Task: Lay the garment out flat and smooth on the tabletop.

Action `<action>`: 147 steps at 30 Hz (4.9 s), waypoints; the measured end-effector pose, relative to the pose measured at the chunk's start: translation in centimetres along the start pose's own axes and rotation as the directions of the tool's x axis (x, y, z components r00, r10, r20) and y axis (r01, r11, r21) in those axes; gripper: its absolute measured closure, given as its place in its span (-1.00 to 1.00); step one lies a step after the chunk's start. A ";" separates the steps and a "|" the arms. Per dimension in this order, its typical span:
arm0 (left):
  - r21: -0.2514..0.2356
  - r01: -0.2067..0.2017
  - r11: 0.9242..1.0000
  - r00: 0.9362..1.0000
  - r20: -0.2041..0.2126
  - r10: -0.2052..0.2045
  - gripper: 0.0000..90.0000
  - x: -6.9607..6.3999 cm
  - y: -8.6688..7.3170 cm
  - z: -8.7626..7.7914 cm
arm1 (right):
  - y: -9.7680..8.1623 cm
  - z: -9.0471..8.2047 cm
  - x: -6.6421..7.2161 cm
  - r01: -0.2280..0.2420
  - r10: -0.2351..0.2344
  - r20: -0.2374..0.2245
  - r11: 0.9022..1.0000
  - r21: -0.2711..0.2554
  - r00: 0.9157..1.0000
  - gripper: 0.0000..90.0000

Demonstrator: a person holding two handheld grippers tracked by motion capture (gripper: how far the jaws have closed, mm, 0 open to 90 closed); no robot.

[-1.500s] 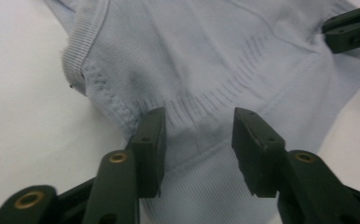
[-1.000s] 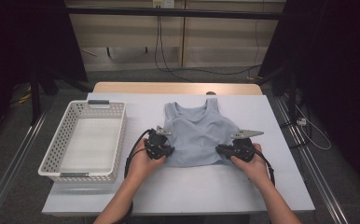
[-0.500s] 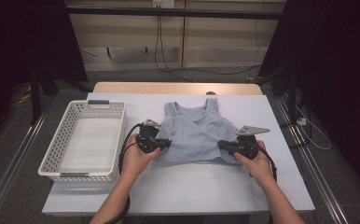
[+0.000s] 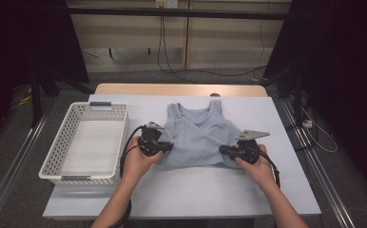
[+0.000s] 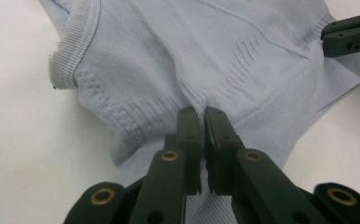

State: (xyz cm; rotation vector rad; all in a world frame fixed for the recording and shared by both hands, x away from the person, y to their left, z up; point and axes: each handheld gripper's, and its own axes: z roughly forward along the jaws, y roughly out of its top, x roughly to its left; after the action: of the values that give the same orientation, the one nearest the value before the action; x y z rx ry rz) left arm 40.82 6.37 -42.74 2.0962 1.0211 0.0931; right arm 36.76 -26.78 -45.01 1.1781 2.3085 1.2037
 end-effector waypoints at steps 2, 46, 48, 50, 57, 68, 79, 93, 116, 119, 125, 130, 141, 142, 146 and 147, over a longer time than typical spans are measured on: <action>0.001 -0.003 1.000 1.000 -0.005 0.003 0.90 0.0 0.0 0.0 | 0.0 0.0 0.0 0.000 0.000 -0.002 1.000 0.000 1.000 0.89; 0.020 0.018 1.000 0.990 -0.142 -0.015 0.52 1.9 -0.8 0.3 | 0.1 0.6 1.4 0.036 -0.037 0.073 0.999 0.017 0.997 0.17; 0.002 0.025 1.000 0.989 -0.145 -0.025 0.32 1.9 -0.7 -0.2 | -0.1 -0.2 1.2 0.020 -0.020 0.089 1.000 0.002 0.996 0.10; -0.010 0.027 1.000 0.989 -0.146 -0.028 0.12 1.9 -0.7 -0.6 | -0.5 -1.1 0.9 0.005 -0.004 0.108 1.000 -0.006 0.994 0.00; -0.002 0.053 0.999 0.984 -0.170 -0.052 -0.12 2.0 -1.2 -0.5 | -1.5 -3.6 -0.2 -0.042 0.044 0.190 0.999 -0.014 0.981 -0.07; 0.025 0.060 0.998 0.973 -0.224 -0.053 -0.10 2.5 -2.3 0.2 | -3.9 -4.0 -0.7 -0.088 0.066 0.209 0.991 0.099 0.976 0.19; 0.039 0.085 0.996 0.976 -0.204 -0.075 0.32 2.2 -2.6 0.3 | -4.2 -3.7 -0.5 -0.101 0.089 0.162 0.992 0.070 0.983 0.92; 0.090 0.111 0.990 0.983 -0.156 -0.096 0.84 1.4 -2.3 0.1 | -4.4 -3.7 -0.3 -0.109 0.098 0.170 0.993 0.051 0.980 0.93; 0.156 0.094 0.983 0.996 -0.024 -0.091 0.85 -1.3 -3.5 -2.3 | -5.1 -7.4 0.7 -0.070 0.062 0.147 0.996 0.049 0.987 0.94; 0.156 0.095 0.983 0.995 -0.024 -0.092 0.85 -1.4 -3.7 -2.4 | -5.2 -7.4 0.8 -0.071 0.063 0.142 0.996 0.053 0.988 0.94; 0.154 0.095 0.983 0.995 -0.009 -0.095 0.85 -1.7 -4.1 -2.9 | -5.4 -7.8 1.0 -0.066 0.059 0.127 0.996 0.055 0.990 0.93; 0.165 0.080 0.983 0.997 -0.003 -0.081 0.85 -2.1 -4.2 -3.2 | -5.7 -8.4 1.4 -0.057 0.050 0.113 0.997 0.061 0.992 0.93; 0.121 0.086 0.989 0.996 -0.034 -0.083 0.43 -1.9 -4.6 -3.3 | -4.4 -7.8 1.5 -0.027 0.022 0.117 0.999 0.041 0.993 0.43; 0.121 0.084 0.989 0.996 -0.031 -0.080 0.38 -1.8 -4.6 -3.4 | -4.1 -7.6 1.6 -0.022 0.018 0.118 0.999 0.034 0.993 0.33; 0.097 0.080 0.992 0.996 -0.043 -0.076 0.05 -1.6 -4.6 -3.4 | -2.4 -6.3 1.7 -0.009 0.008 0.105 1.000 0.015 0.994 0.07; 0.091 0.082 0.992 0.996 -0.044 -0.078 -0.01 -1.5 -4.7 -3.3 | -2.0 -6.0 1.7 -0.006 0.005 0.104 1.000 0.010 0.995 0.01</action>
State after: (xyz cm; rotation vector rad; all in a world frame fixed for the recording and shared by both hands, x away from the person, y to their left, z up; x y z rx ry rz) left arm 35.58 9.13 -43.25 2.1407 1.1522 0.0485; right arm 31.20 -29.41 -42.70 1.2209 2.2392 1.1070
